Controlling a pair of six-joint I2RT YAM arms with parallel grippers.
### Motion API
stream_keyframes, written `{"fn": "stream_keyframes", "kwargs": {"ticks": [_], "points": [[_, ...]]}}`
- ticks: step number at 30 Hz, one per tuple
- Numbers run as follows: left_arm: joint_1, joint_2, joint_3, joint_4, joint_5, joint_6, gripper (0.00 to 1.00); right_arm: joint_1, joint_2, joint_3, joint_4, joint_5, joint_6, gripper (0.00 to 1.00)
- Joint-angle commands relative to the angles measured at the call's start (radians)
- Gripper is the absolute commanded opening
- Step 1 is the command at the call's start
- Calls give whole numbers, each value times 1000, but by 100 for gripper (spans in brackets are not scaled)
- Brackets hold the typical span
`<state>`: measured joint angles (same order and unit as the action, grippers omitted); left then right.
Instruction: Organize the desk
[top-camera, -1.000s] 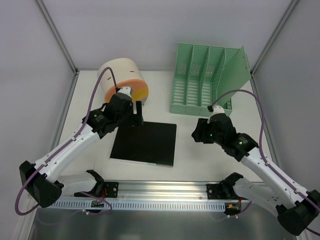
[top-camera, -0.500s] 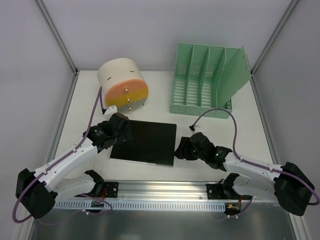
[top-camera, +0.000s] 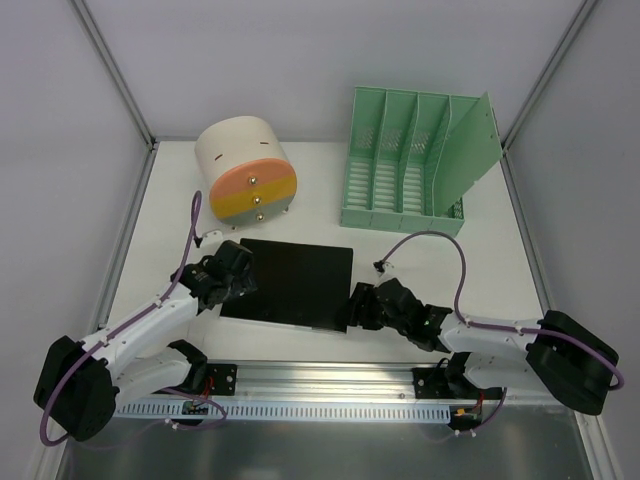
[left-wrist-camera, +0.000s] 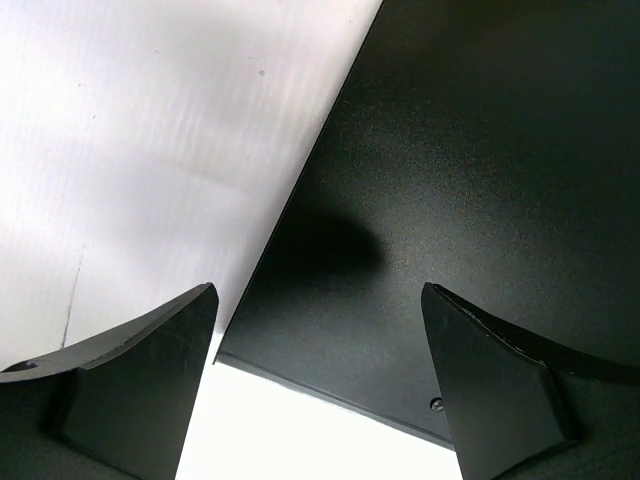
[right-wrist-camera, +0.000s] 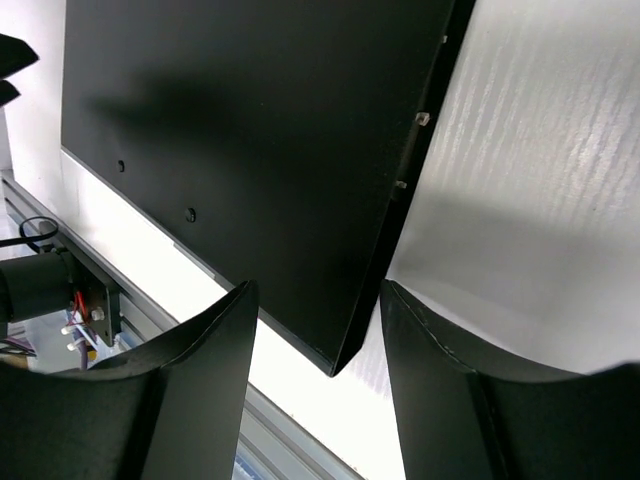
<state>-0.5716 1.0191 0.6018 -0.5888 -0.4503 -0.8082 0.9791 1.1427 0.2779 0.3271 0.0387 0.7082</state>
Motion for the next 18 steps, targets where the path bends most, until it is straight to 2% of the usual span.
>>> {"fn": "stream_keyframes", "kwargs": {"ticks": [1,18], "points": [[19,-10,-17,60,12,-19,85,12,6,-8,98,30,33,56],[95,12,-83,165,87,-2,85,27,97,-66,277,-8,86,56]]}}
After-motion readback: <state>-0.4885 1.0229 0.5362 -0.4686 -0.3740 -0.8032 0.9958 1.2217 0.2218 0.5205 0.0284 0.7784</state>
